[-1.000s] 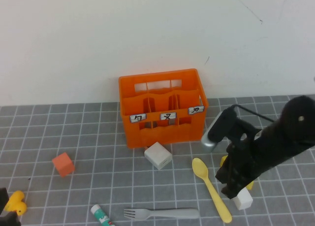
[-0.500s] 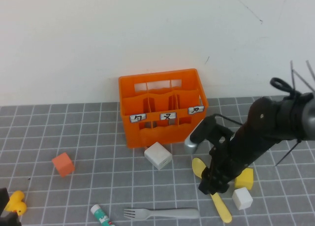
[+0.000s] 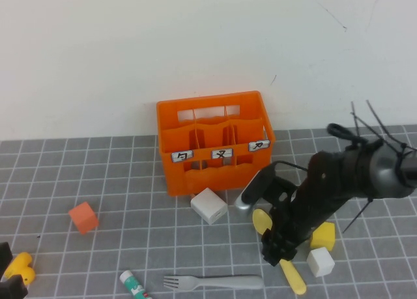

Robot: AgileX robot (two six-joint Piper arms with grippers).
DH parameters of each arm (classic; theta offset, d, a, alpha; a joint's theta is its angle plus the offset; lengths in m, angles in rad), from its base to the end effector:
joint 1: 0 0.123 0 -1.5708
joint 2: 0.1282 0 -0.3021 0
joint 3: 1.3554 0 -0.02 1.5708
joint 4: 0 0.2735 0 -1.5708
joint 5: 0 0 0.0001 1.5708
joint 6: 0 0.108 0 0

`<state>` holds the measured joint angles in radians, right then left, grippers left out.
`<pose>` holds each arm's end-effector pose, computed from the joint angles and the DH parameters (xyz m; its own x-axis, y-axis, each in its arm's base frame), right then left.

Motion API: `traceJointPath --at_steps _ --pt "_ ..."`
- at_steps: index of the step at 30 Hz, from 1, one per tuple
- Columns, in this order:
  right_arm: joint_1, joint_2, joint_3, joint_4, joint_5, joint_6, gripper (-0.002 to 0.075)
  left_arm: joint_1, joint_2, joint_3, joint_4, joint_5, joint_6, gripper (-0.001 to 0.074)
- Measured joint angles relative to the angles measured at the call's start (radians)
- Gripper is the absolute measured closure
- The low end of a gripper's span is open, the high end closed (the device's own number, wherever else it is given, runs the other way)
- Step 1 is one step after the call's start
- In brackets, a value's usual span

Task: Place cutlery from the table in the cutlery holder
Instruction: Pick up the spoon

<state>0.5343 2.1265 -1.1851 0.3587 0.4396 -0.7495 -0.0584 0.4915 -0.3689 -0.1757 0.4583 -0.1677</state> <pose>0.3509 0.2264 0.0621 -0.5274 -0.7831 -0.3296 -0.8310 0.5562 0.0083 0.1225 -0.0155 0.2582 -0.4835 -0.2912 -0.8255 -0.0298 0.9480 -0.3169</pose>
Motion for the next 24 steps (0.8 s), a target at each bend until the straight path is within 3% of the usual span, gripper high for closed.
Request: traceJointPath --at_steps 5,10,17,24 --pt "0.041 0.011 -0.01 -0.207 -0.015 0.149 0.0438 0.0 0.0 0.0 -0.009 -0.002 0.0 0.0736" --pt "0.059 0.012 -0.01 -0.248 -0.007 0.201 0.0602 0.0 0.0 0.0 -0.009 -0.002 0.0 0.0736" --pt "0.059 -0.004 -0.019 -0.249 0.005 0.258 0.0601 0.0 0.0 0.0 -0.011 -0.002 0.0 0.0736" --pt "0.071 -0.144 -0.002 -0.211 0.02 0.21 0.0602 0.0 0.0 0.0 -0.026 -0.006 0.0 0.0736"
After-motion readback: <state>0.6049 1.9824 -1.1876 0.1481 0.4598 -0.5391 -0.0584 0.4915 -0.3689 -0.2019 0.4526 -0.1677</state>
